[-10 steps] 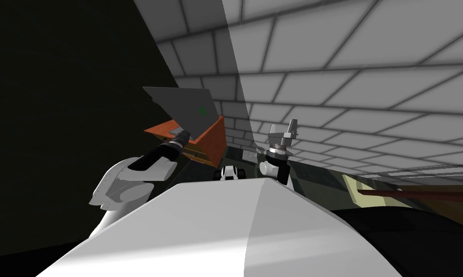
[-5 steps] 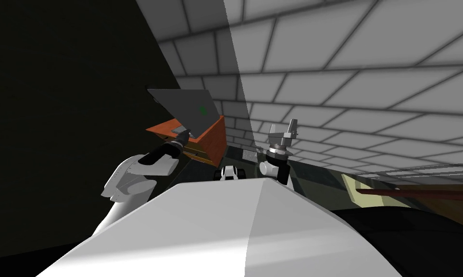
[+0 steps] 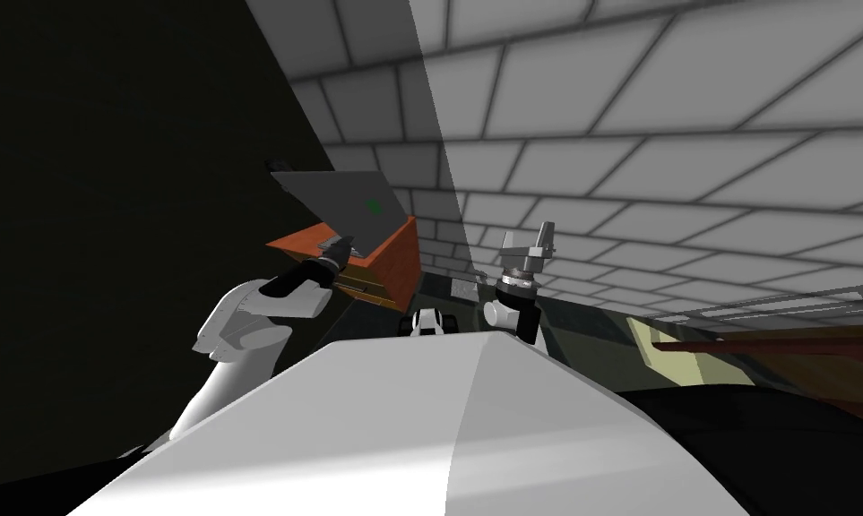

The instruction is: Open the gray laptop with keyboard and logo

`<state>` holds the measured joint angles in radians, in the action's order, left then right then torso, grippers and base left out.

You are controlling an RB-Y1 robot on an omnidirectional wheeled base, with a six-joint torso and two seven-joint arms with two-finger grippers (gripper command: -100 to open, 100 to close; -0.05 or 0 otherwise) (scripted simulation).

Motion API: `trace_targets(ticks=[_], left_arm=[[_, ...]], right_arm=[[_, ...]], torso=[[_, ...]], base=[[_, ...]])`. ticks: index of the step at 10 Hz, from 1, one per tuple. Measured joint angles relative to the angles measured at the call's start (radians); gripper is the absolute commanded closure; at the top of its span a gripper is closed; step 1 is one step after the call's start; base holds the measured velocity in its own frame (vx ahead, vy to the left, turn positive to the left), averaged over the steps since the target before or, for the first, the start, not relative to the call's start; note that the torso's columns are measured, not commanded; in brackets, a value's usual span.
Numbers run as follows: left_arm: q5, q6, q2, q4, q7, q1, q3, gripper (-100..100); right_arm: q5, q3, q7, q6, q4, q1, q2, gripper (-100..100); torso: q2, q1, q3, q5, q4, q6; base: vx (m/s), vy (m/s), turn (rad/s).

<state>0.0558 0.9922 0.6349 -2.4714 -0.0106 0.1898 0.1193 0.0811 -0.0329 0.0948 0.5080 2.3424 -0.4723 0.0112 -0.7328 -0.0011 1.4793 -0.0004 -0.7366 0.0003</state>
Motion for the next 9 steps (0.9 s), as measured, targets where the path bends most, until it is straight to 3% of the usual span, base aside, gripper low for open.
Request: trace_targets(ticks=[4, 6, 9], left_arm=[[0.035, 0.068, 0.073, 0.011, -0.004, -0.051, 0.03, -100], [0.045, 0.111, 0.107, -0.03, -0.005, -0.07, 0.039, -100], [0.06, 0.127, 0.134, -0.111, -0.006, -0.061, 0.061, -100]], right_arm=[[0.0, 0.0, 0.0, 0.0, 0.0, 0.0, 0.0, 0], [0.0, 0.0, 0.0, 0.0, 0.0, 0.0, 0.0, 0], [0.0, 0.0, 0.0, 0.0, 0.0, 0.0, 0.0, 0]], torso=[[-0.008, 0.001, -0.005, 0.001, -0.003, 0.0], [-0.005, 0.0, -0.003, 0.0, -0.001, 0.0], [-0.004, 0.001, -0.003, 0.0, -0.001, 0.0]], base=[[-0.021, 0.024, -0.048], [-0.015, 0.016, -0.026], [-0.001, 0.002, -0.003]])
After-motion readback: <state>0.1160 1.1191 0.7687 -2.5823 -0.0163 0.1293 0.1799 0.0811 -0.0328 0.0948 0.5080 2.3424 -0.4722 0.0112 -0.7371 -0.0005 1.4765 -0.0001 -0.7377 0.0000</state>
